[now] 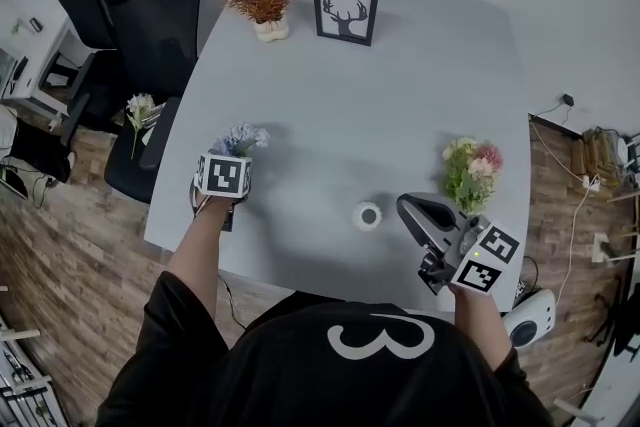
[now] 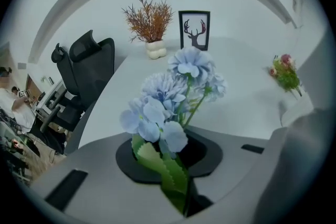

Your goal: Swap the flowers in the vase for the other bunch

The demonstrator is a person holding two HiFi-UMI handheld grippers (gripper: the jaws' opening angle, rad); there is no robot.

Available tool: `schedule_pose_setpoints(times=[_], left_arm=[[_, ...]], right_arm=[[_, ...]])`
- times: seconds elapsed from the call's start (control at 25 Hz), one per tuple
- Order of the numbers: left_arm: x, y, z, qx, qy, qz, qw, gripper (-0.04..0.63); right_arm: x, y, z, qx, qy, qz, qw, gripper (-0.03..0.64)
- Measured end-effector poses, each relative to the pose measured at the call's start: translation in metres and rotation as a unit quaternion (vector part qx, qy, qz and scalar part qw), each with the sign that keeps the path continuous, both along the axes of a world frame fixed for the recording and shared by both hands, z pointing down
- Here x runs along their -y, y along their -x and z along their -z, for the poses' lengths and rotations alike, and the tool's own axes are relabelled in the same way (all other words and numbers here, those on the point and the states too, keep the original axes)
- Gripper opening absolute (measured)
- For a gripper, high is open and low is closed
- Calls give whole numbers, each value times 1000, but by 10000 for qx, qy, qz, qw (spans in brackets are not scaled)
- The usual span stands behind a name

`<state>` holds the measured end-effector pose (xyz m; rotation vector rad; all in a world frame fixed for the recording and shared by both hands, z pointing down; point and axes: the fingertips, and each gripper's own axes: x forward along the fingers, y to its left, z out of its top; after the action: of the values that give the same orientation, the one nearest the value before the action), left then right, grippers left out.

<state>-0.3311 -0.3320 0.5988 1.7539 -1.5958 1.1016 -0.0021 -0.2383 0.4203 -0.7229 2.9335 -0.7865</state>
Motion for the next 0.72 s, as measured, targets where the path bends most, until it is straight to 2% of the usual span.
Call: schedule_pose_setpoints(times=[0.24, 0.4, 0.52, 0.72], left_arm=[[-8, -31, 56, -223, -685, -174, 9972, 71], [-15, -64, 103, -549, -1247, -304, 9902, 71], [-21, -93, 143, -886, -1765, -460, 9792, 71], [-44, -138, 205, -1154, -2635, -886, 9536, 71]], right_arm=[[-14, -7, 4, -21, -86, -14, 10000, 8], [-26, -11, 9, -58, -154, -3, 9999, 8], [-34, -15, 15, -67, -217, 1, 9997, 8], [-54, -25, 22, -99, -325, -3, 9994, 8]])
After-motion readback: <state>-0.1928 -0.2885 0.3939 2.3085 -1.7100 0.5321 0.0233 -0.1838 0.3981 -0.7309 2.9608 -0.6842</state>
